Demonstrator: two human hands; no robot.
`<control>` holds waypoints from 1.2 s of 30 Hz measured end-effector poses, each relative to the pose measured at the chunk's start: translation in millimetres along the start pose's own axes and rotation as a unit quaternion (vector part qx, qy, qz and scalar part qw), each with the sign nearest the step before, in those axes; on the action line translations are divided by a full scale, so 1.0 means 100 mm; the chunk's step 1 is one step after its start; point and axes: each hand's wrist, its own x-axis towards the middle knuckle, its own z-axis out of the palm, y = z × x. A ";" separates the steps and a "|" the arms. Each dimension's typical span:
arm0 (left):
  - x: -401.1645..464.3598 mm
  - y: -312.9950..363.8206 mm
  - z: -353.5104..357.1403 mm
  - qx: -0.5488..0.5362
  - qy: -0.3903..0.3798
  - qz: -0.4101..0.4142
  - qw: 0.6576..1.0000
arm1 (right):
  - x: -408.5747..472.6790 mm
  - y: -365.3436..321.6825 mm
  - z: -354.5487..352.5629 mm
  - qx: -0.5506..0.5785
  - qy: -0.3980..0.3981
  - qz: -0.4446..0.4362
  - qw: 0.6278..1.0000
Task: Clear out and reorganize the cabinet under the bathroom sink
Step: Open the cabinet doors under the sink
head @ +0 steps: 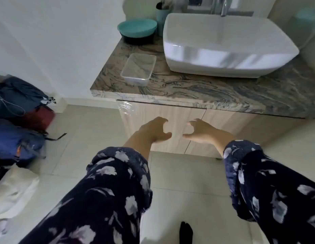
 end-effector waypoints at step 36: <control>0.94 0.01 0.95 0.144 0.205 -0.047 0.967 | 0.74 0.89 0.52 -0.218 0.221 -0.110 0.944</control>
